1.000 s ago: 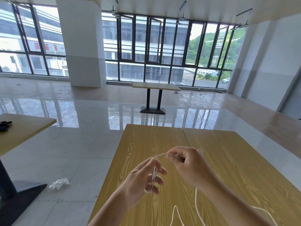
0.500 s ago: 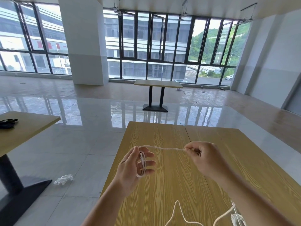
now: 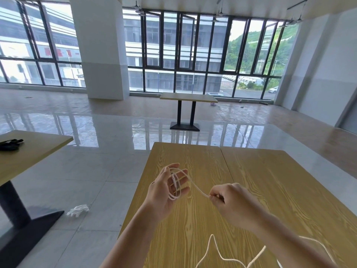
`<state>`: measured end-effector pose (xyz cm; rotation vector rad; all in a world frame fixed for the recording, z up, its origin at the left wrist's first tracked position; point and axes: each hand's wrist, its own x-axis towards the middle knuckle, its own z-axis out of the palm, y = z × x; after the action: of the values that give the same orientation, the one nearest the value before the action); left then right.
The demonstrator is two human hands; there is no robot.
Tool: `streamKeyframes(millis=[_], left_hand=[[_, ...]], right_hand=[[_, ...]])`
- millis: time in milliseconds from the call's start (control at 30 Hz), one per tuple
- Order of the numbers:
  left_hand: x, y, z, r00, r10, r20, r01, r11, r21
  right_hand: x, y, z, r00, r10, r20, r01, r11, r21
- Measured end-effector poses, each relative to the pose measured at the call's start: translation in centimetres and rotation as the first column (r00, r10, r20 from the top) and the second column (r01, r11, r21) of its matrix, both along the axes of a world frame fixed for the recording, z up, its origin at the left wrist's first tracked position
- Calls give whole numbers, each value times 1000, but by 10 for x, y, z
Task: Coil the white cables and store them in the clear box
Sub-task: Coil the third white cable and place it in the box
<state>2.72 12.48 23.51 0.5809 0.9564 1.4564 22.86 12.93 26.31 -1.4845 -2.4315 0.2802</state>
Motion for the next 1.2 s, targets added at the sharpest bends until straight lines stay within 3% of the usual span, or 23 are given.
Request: streamKeyframes(millis=[267, 533, 667, 833, 967, 1100, 1200], left_hand=[[1, 9, -5, 999, -4, -37, 3, 999, -45], [-4, 20, -16, 973, 39, 226, -14, 994, -111], [-25, 28, -22, 956, 139, 258, -102, 983, -152], [-47, 33, -20, 956, 251, 154, -220, 956, -194], [-51, 33, -21, 961, 259, -102, -273, 948, -166], [-37, 31, -23, 932, 99, -350, -145, 984, -108], [-24, 21, -16, 922, -58, -382, 15, 993, -114]], right_hand=[[-12, -12, 1, 994, 91, 52, -86, 992, -91], [-22, -20, -7, 975, 221, 25, -212, 959, -185], [-20, -24, -5, 958, 285, -16, -282, 935, -215], [-18, -30, 6, 937, 347, -49, -349, 911, -220], [-18, -36, 26, 907, 410, -93, -421, 882, -213], [-21, -29, 40, 900, 395, -186, -423, 894, -150], [-23, -20, 46, 904, 322, -280, -347, 937, -44]])
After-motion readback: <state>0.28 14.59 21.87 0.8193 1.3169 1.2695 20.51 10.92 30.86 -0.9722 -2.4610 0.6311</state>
